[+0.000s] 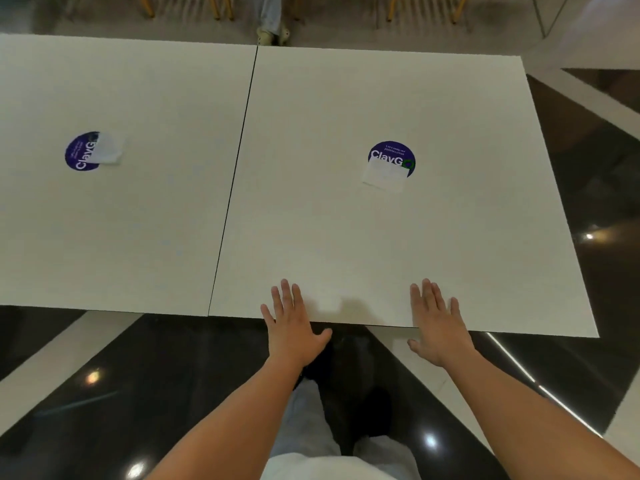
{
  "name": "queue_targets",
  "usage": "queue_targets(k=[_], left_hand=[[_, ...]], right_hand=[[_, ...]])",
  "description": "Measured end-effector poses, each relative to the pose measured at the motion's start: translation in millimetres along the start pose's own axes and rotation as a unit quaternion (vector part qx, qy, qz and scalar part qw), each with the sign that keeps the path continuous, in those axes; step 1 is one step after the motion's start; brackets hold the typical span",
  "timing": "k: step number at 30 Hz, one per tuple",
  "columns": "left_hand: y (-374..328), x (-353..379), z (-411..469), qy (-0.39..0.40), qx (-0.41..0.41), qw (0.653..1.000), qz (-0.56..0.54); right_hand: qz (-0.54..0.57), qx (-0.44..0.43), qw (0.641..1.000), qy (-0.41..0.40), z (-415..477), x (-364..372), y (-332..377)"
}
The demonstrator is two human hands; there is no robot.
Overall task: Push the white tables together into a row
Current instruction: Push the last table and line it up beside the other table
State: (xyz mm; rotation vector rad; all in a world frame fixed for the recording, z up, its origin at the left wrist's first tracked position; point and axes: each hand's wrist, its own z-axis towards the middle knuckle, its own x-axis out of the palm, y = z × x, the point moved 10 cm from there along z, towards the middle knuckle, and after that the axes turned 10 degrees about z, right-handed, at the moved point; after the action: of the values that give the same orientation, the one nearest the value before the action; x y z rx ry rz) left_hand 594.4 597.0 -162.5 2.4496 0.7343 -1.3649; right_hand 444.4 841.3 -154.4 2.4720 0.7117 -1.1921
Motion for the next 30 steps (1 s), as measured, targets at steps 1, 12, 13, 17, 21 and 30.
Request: queue_targets(k=[1,12,13,17,21,30], left_hand=[[-3.0,2.7,-2.2,-0.002,-0.011,1.000,-0.004],[5.5,22.4,-34.9,-0.089,-0.226,0.921,-0.304],[8.7,23.7,-36.8,-0.108,-0.252,0.884,-0.378],[24.8,33.3,-22.8,-0.121,-0.395,0.667,-0.620],[28.4,60.9,-7.1,-0.055,-0.458,0.404,-0.790],[39.1,60.9,7.8,-0.029,-0.328,0.357,-0.874]], right_hand=[[0.002,-0.007,1.000,-0.004,1.7,0.1,-2.8],[0.221,0.070,0.969,-0.088,-6.1,17.9,-50.9],[0.308,0.139,0.931,-0.135,-16.7,21.2,-72.5],[0.596,0.414,0.636,-0.264,-62.2,56.1,-138.5],[0.803,0.471,0.312,-0.187,-44.6,90.0,-122.6],[0.888,0.350,0.233,-0.185,-12.1,72.9,-124.6]])
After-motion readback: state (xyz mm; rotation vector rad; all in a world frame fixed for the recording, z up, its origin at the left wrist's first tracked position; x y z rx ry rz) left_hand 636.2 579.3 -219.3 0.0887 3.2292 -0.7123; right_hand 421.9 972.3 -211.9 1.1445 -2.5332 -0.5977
